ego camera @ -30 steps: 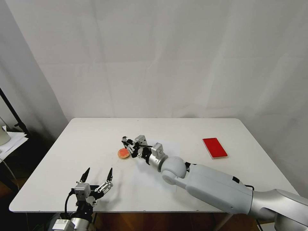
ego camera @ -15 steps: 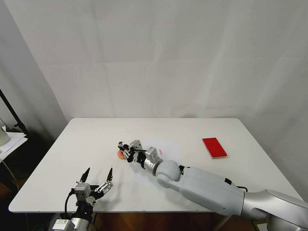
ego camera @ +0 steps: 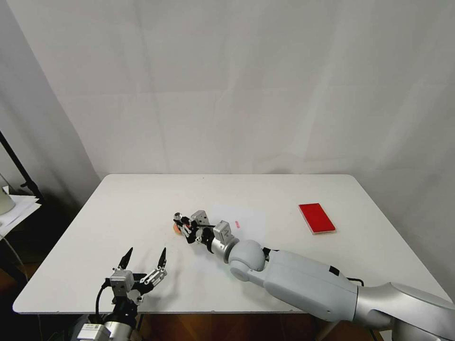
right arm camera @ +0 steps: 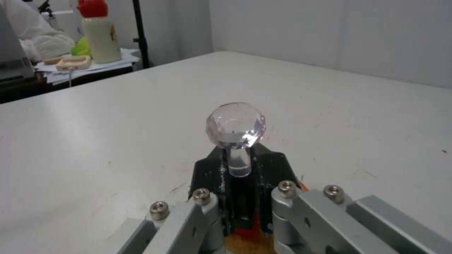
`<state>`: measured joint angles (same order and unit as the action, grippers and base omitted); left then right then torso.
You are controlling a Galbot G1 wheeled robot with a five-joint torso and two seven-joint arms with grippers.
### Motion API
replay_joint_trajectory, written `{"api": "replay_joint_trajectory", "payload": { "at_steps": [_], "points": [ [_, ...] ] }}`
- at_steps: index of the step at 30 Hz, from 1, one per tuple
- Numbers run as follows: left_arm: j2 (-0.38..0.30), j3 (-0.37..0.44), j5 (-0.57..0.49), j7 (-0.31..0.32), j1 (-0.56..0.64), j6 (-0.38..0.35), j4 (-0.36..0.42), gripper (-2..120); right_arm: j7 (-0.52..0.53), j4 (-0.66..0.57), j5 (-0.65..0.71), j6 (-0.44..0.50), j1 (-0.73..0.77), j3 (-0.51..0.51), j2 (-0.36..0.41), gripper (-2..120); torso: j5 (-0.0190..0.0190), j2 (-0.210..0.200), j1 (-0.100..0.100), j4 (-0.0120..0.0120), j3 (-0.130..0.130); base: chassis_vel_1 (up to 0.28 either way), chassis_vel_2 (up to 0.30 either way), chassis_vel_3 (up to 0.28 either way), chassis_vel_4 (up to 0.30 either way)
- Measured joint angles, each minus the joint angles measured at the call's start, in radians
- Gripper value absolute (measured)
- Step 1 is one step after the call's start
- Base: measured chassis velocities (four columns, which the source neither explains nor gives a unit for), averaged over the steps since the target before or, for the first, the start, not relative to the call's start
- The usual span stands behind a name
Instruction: Pick up the stamp from the ink pad and place it onto another ink pad.
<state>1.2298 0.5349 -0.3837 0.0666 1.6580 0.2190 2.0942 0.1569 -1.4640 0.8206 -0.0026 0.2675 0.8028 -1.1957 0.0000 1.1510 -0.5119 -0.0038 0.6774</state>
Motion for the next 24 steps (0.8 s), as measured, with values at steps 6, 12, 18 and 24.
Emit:
{"api": "replay_joint_trajectory", "payload": {
  "at_steps": [6, 12, 18, 24],
  "points": [
    [0.000, 0.000, 0.000, 0.000, 0.000, 0.000, 0.000, 100, 0.007, -0.005, 0.000, 0.000, 0.001, -0.002, -0.002, 18, -0.0001, 0.000, 0.000, 0.0000, 0.000, 0.000, 0.000, 0.000, 0.000],
    [0.000, 0.000, 0.000, 0.000, 0.000, 0.000, 0.000, 100, 0.013, -0.007, 0.002, 0.000, 0.001, -0.005, -0.004, 43, -0.0001, 0.000, 0.000, 0.0001, 0.000, 0.000, 0.000, 0.000, 0.000],
    [0.000, 0.000, 0.000, 0.000, 0.000, 0.000, 0.000, 100, 0.017, -0.014, 0.004, 0.000, 0.001, -0.006, 0.001, 65, 0.0000, 0.000, 0.000, 0.0000, 0.000, 0.000, 0.000, 0.000, 0.000],
    [0.000, 0.000, 0.000, 0.000, 0.000, 0.000, 0.000, 100, 0.030, -0.074, 0.005, -0.006, 0.015, 0.001, 0.031, 88, 0.0000, 0.000, 0.000, 0.0001, 0.000, 0.000, 0.000, 0.000, 0.000]
  ]
}}
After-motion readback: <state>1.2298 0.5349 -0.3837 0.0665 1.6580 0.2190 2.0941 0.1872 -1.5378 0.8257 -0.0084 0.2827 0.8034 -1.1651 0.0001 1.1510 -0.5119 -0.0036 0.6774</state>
